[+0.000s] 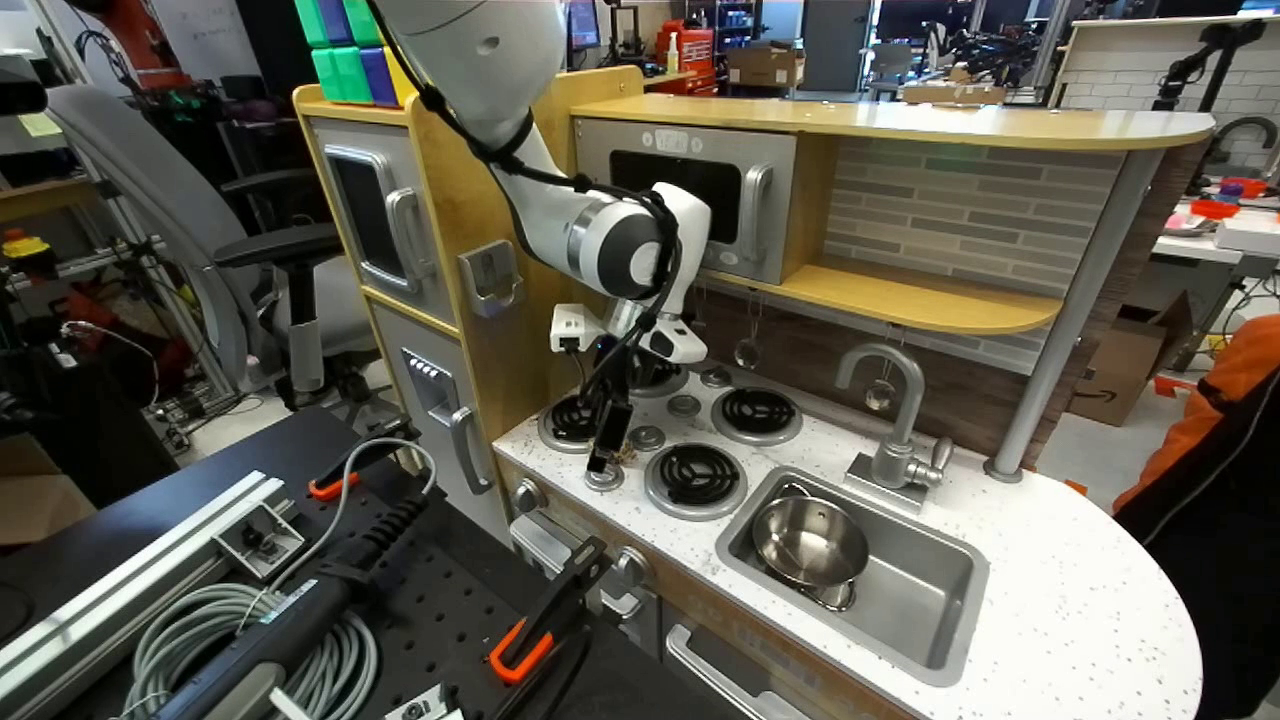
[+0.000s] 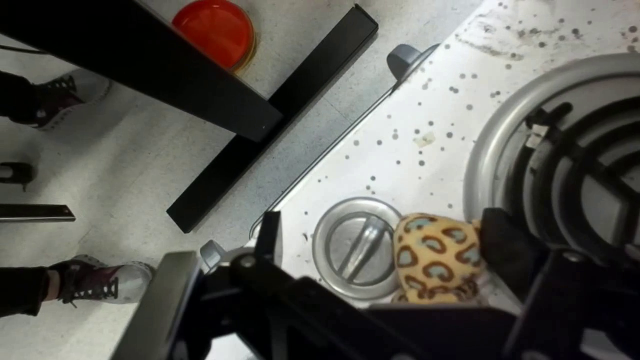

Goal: Put the object on the stove inside the silver pot in the sink

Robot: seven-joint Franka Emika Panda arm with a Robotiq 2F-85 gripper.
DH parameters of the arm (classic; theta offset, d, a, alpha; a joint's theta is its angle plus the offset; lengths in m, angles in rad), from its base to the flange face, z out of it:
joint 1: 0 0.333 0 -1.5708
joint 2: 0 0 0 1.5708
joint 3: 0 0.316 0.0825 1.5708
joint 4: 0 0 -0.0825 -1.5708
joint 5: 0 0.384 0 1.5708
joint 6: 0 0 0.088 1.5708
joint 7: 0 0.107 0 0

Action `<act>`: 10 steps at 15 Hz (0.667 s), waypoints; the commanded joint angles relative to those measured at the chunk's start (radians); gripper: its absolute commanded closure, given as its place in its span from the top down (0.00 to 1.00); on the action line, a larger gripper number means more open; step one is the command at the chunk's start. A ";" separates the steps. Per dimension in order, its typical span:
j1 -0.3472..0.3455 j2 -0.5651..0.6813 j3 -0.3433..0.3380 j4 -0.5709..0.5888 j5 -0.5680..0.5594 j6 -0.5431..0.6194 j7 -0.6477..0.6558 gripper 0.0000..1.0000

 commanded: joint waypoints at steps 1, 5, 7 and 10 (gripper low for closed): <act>0.024 0.052 -0.011 0.037 -0.021 0.044 0.013 1.00; 0.037 0.057 -0.011 0.021 -0.030 0.112 -0.006 0.65; 0.038 0.044 -0.007 0.006 -0.030 0.124 -0.013 0.50; 0.039 -0.005 -0.003 -0.047 -0.042 0.131 -0.031 0.27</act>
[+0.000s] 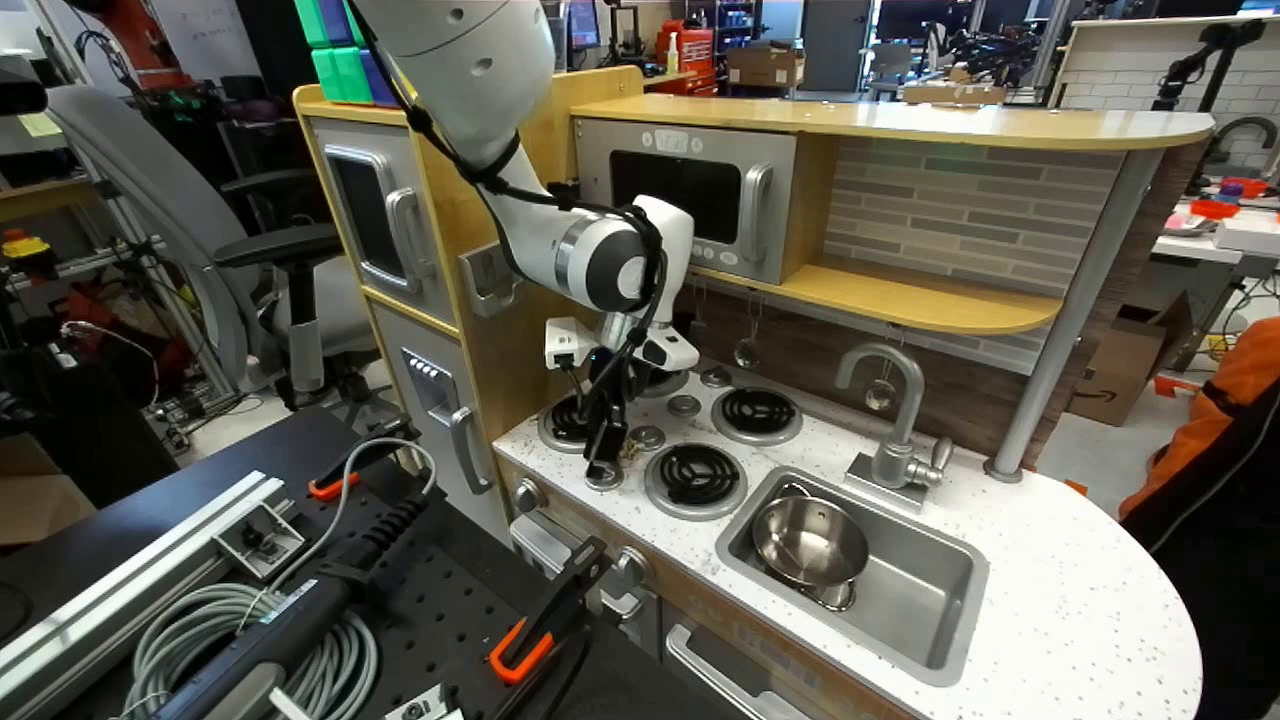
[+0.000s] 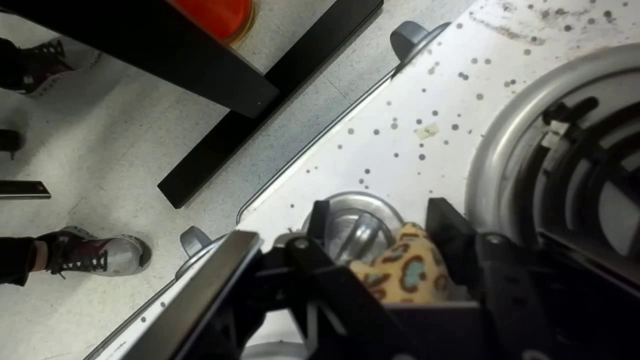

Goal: Put the object on the stove inside the silver pot in the sink

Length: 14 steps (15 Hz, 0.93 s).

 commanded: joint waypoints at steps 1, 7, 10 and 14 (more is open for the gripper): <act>0.014 -0.063 0.005 -0.079 -0.022 0.069 -0.041 0.20; 0.018 -0.217 -0.015 -0.281 -0.044 0.267 -0.122 0.00; 0.015 -0.239 -0.059 -0.281 -0.044 0.399 -0.111 0.01; -0.024 -0.216 -0.120 -0.212 -0.018 0.398 -0.055 0.01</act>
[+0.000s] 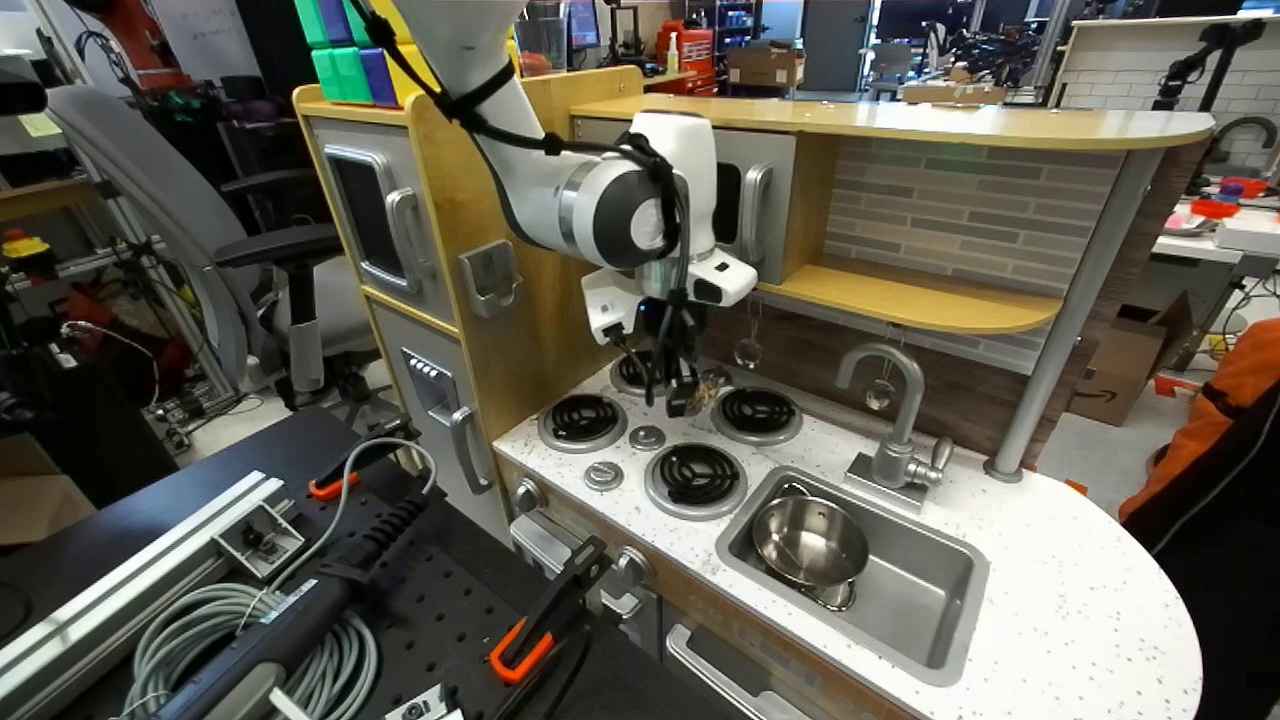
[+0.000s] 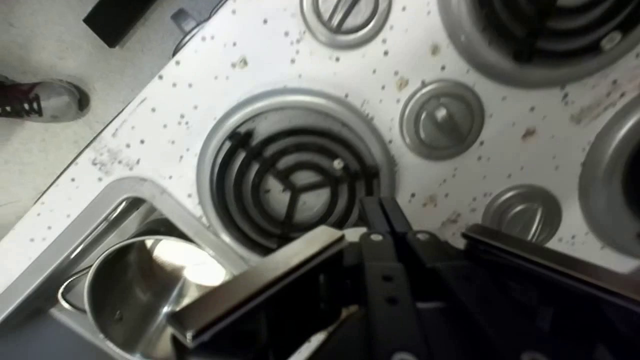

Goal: Put the object on the stove inside the silver pot in the sink

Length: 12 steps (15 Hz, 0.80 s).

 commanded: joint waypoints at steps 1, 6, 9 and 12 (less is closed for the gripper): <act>-0.032 0.011 -0.048 0.033 0.015 -0.009 0.056 0.01; -0.084 0.038 -0.104 0.065 0.016 -0.044 0.157 0.01; -0.110 0.060 -0.121 0.084 0.014 -0.065 0.213 0.01; -0.136 0.060 -0.107 0.090 0.018 -0.098 0.239 0.29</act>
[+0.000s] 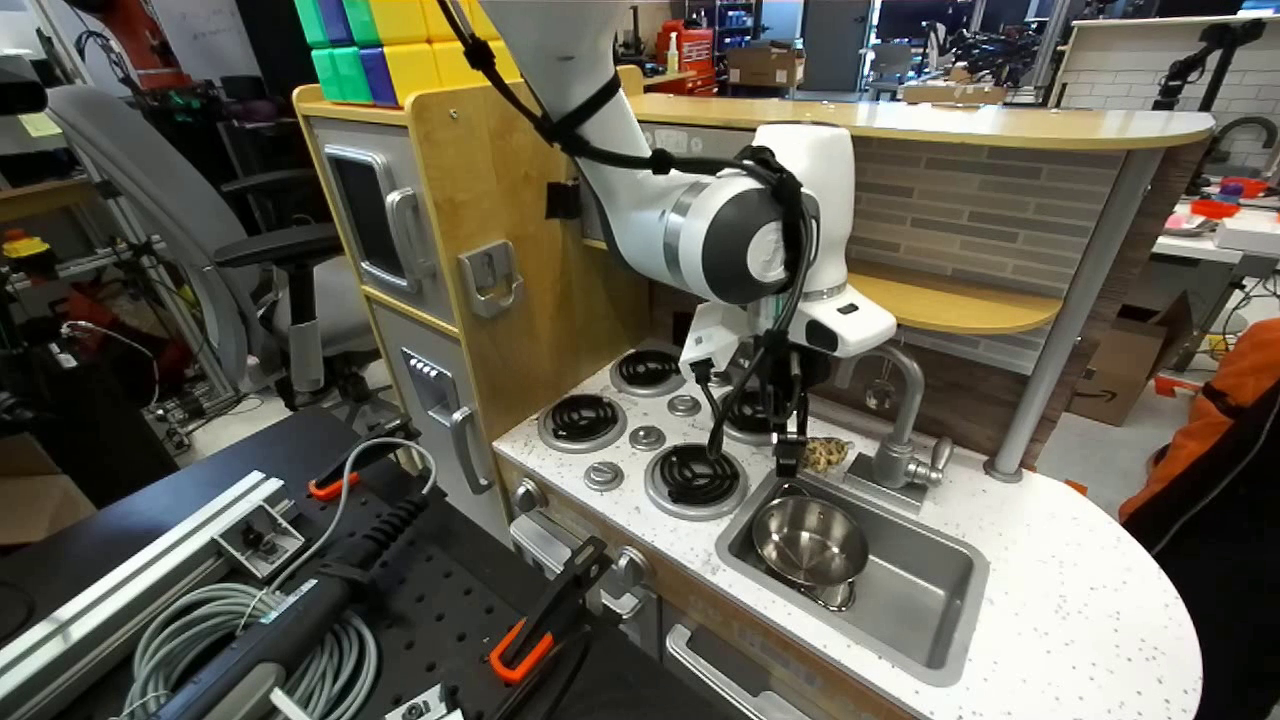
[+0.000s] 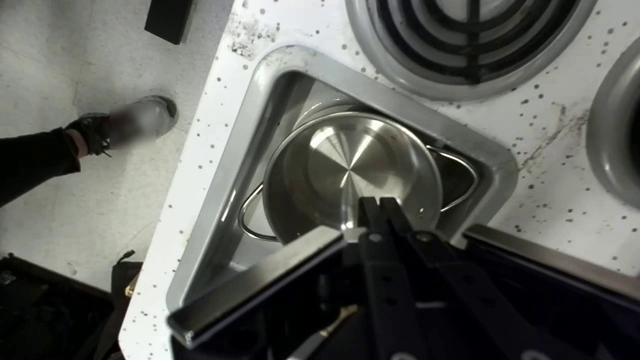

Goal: Put the object on the stove inside the silver pot in the sink

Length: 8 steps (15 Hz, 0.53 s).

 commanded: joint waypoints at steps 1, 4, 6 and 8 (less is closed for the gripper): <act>-0.021 0.006 0.014 0.036 0.014 -0.069 0.041 0.34; -0.027 -0.057 0.029 -0.001 0.022 -0.105 0.040 0.58; -0.041 -0.119 0.053 -0.041 0.042 -0.108 0.012 0.73; -0.067 -0.217 0.092 -0.107 0.056 -0.141 -0.059 0.85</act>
